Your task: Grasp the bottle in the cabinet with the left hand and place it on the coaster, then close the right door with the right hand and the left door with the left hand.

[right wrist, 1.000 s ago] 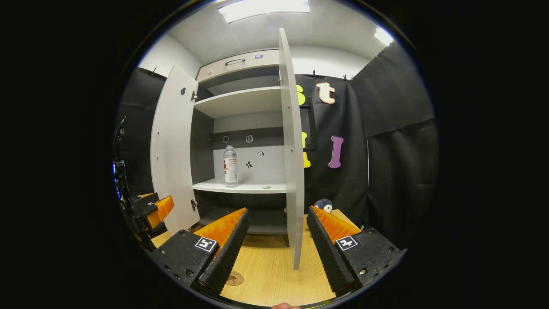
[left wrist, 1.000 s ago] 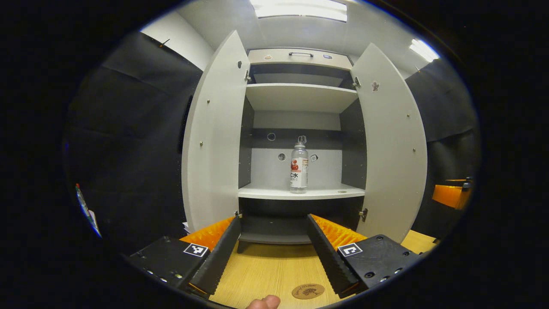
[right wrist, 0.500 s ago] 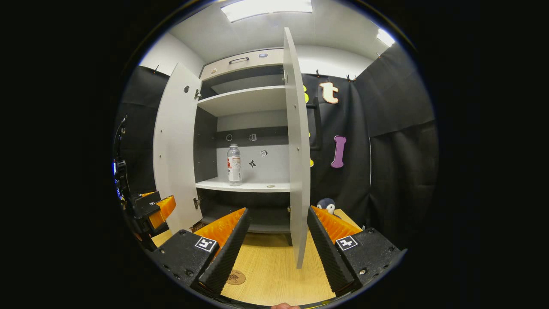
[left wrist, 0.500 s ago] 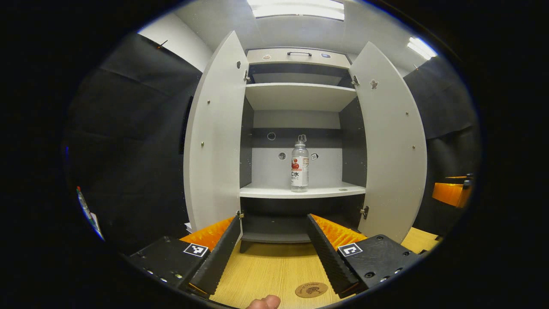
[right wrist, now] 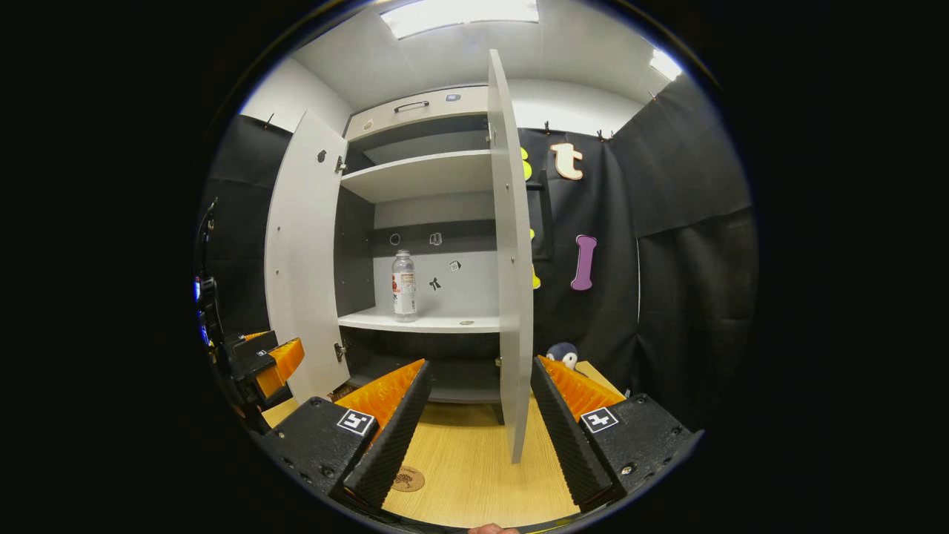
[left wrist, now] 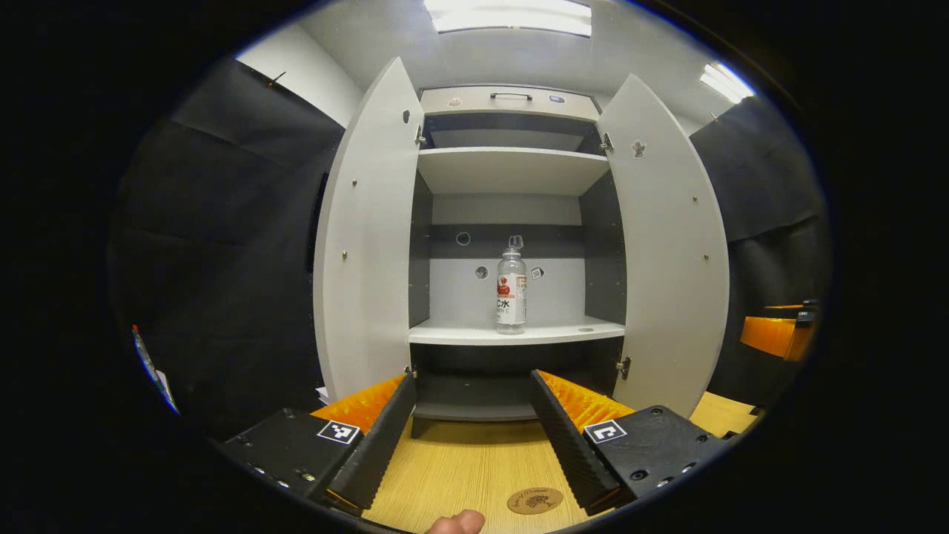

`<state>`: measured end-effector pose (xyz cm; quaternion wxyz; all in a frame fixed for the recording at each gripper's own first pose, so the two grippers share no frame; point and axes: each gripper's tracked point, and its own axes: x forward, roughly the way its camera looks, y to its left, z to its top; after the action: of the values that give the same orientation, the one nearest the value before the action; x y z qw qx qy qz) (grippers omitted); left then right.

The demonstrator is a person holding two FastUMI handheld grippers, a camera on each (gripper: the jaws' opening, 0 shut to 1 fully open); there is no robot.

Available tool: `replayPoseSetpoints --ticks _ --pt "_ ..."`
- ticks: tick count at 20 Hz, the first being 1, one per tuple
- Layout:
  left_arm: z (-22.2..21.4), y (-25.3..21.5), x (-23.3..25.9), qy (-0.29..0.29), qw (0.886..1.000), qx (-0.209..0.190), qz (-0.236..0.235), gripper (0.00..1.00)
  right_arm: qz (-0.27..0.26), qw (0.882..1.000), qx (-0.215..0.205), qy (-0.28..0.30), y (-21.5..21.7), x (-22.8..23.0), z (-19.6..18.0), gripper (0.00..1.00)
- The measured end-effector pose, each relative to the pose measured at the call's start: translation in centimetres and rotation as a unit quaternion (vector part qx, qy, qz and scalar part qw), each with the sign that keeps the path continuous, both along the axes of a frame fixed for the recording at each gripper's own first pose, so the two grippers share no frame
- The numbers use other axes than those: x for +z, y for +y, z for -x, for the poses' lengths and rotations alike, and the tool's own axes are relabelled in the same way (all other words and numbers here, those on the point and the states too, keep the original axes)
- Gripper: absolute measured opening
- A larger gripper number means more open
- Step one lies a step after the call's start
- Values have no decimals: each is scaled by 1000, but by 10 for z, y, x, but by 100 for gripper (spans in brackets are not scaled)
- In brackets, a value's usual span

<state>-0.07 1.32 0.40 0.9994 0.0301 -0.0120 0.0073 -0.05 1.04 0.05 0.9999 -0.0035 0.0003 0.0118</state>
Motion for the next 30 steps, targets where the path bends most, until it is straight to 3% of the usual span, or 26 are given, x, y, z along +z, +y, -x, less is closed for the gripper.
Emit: replayPoseSetpoints --ticks 11,12,22,30 --pt "-2 0 0 3 1000 -3 4 90 -1 1000 -13 1 -8 -1 4 83" --pt "-3 -2 1 3 1000 -5 7 94 -1 1000 -13 2 -8 0 5 83" --pt "-23 -21 18 -13 999 -34 12 94 5 1000 -21 -3 -9 3 8 83" --pt "-109 -59 52 -23 995 -91 30 94 3 999 -31 -9 -11 8 10 83"
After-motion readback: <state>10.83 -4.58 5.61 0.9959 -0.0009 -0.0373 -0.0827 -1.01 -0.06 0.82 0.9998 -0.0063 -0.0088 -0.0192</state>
